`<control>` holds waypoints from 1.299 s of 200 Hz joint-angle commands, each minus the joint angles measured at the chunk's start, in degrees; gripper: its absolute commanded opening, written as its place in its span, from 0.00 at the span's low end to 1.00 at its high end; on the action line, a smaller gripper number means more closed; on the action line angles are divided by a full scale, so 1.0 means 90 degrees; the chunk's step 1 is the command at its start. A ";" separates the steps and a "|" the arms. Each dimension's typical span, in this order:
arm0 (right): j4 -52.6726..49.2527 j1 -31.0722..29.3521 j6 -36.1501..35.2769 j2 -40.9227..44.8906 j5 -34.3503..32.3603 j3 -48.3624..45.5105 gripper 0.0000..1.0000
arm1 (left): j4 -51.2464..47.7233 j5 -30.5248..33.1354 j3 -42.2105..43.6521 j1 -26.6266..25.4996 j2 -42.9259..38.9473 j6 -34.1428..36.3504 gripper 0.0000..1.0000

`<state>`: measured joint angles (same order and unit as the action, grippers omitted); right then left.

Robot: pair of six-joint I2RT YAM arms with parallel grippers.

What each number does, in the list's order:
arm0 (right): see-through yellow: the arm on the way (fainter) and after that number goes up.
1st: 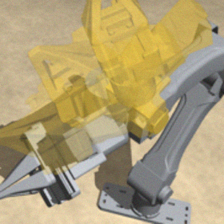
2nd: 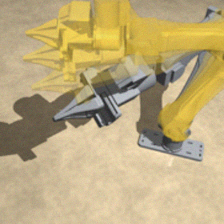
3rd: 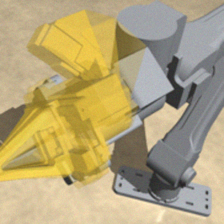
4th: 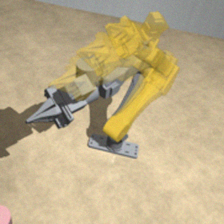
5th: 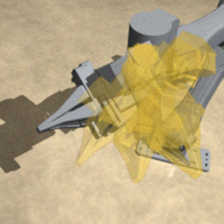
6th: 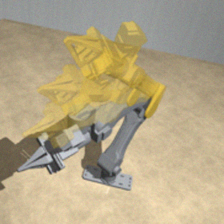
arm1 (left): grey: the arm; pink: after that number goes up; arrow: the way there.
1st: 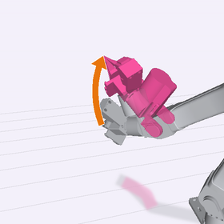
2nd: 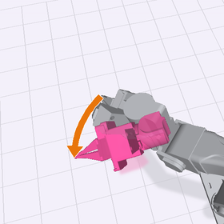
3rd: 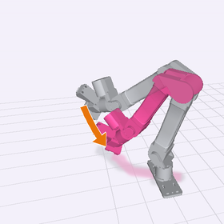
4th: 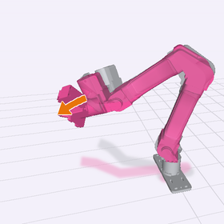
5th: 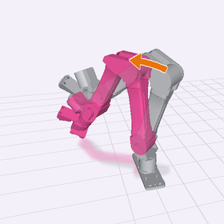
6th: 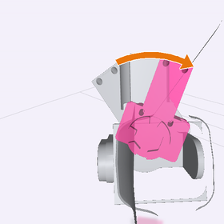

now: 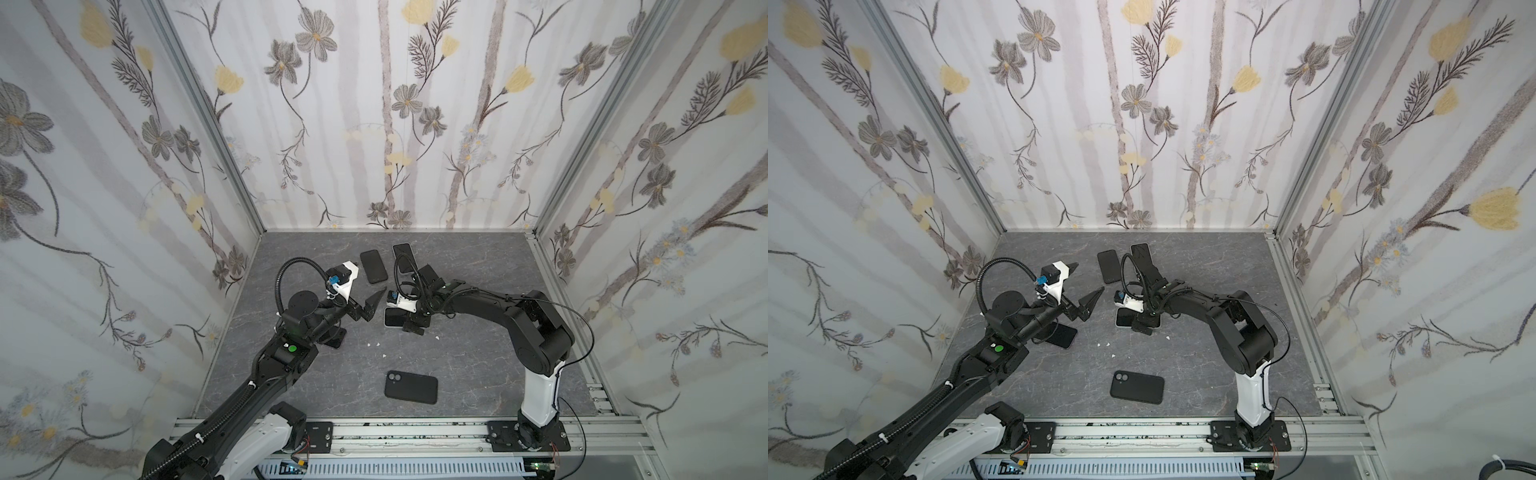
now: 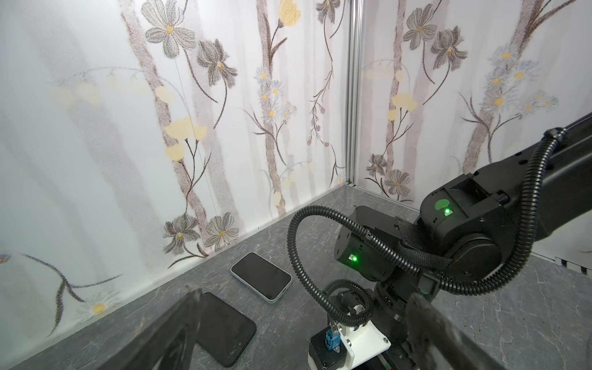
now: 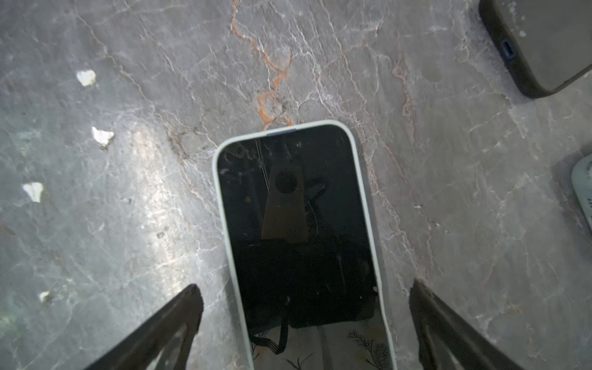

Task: Put the phone into the phone case
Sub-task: 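Grasp the pale blue cased phone with the right gripper and lift it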

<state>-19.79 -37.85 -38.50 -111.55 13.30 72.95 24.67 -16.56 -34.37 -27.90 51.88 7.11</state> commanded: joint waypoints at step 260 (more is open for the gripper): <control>-0.0916 0.2284 0.3263 -0.0639 -0.1443 0.0868 0.60 | 0.0169 0.0255 -0.0004 0.0004 0.0129 0.0090 1.00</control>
<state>-28.38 -18.74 -17.32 -115.42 4.82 78.39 24.64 -15.00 -34.37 -27.88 52.75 7.33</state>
